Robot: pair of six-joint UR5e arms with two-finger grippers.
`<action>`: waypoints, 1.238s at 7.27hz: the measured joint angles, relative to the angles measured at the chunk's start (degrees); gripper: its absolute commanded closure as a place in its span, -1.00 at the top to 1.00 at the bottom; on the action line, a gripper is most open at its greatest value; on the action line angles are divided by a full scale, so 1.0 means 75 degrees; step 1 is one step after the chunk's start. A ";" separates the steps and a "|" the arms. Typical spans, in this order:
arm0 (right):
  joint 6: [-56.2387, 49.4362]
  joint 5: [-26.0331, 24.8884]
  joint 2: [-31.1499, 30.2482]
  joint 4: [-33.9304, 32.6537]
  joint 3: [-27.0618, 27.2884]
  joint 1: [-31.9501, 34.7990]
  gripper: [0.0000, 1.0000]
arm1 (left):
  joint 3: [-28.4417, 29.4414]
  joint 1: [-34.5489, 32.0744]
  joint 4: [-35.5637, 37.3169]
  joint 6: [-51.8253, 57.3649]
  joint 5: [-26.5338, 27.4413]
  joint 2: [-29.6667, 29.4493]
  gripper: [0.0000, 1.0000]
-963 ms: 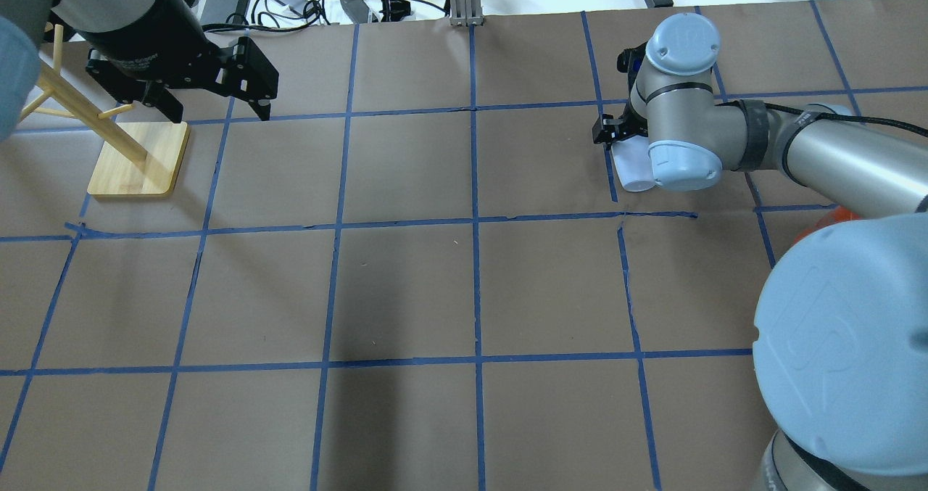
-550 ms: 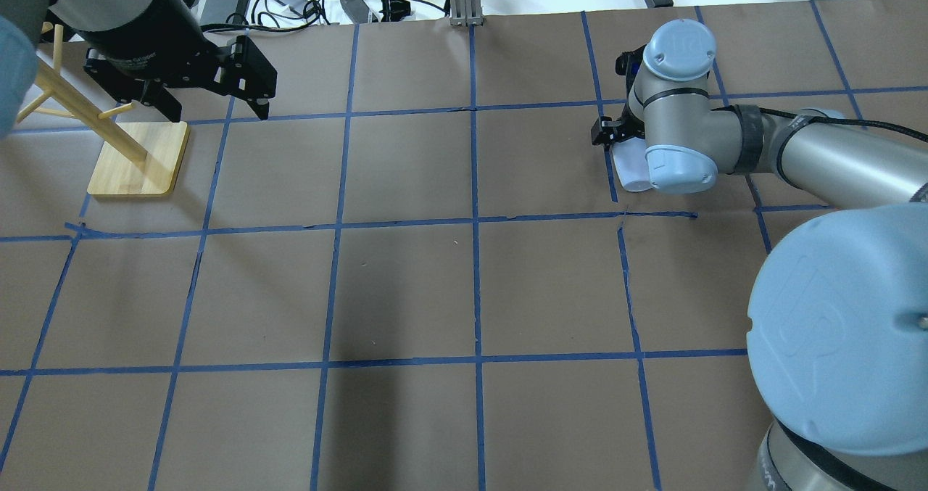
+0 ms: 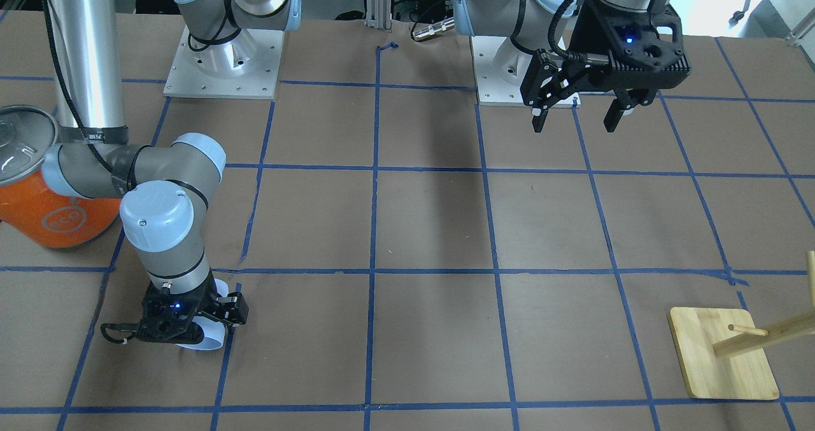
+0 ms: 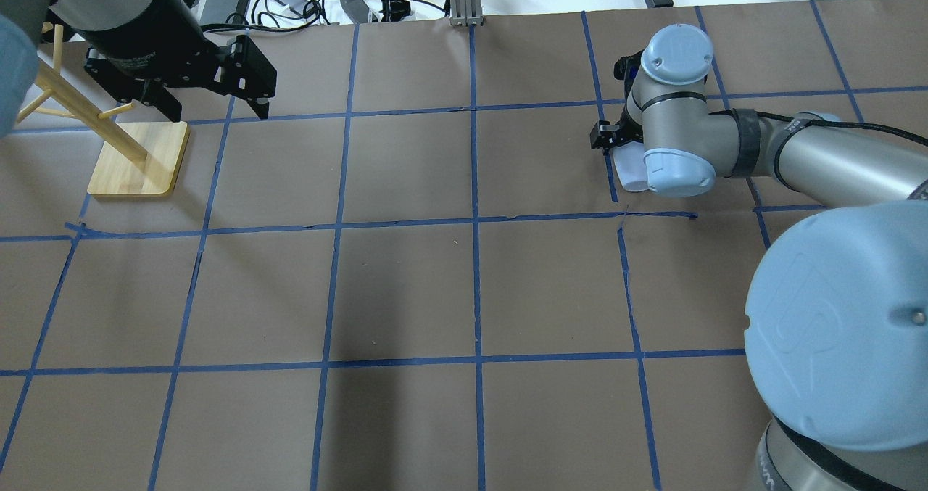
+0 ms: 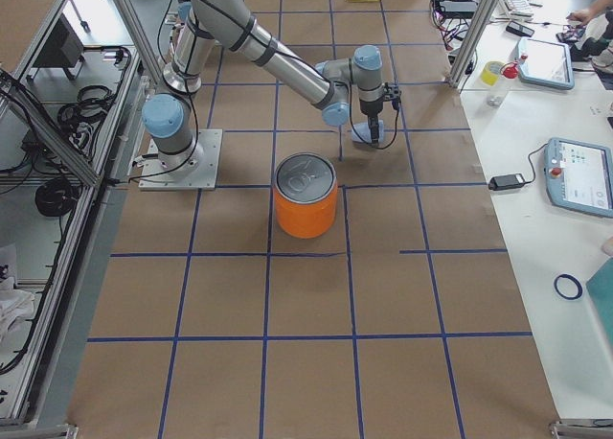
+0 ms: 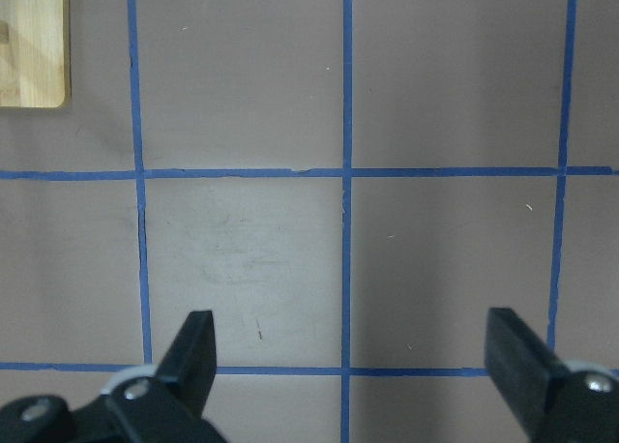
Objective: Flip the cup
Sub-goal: 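Carry the white cup with the right gripper toward the left arm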
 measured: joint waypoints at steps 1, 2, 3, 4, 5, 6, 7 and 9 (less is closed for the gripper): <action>-0.0014 0.0002 0.0000 0.0000 0.0011 0.0004 0.05 | 0.0000 -0.0001 0.0000 0.0000 0.0000 -0.0003 1.00; -0.0023 -0.0007 -0.0007 -0.0004 0.0014 0.0004 -0.27 | 0.0000 0.0000 0.0000 0.0000 0.0000 -0.0006 1.00; -0.0034 -0.0041 -0.0030 -0.0004 0.0017 0.0000 -0.36 | 0.0000 -0.0001 0.0000 0.0000 0.0000 -0.0005 1.00; -0.0038 -0.0059 -0.0053 0.0001 0.0012 -0.0003 -0.36 | 0.0000 -0.0001 0.0000 0.0002 0.0000 -0.0004 1.00; -0.0041 -0.0066 -0.0101 0.0009 -0.0011 -0.0004 -0.42 | 0.0000 0.0004 0.0006 0.0007 -0.0003 -0.0004 1.00; -0.0044 -0.0072 -0.0247 0.0085 -0.0038 -0.0005 -0.42 | 0.0000 0.0010 0.0015 0.0010 -0.0005 -0.0006 1.00; -0.0053 -0.0055 -0.0489 0.0272 -0.0051 0.0005 -0.47 | 0.0000 0.0011 0.0018 0.0011 -0.0003 -0.0007 1.00; -0.0185 0.0000 -0.0829 0.0489 -0.0091 0.0267 -0.63 | 0.0000 0.0019 0.0013 0.0011 -0.0001 -0.0008 1.00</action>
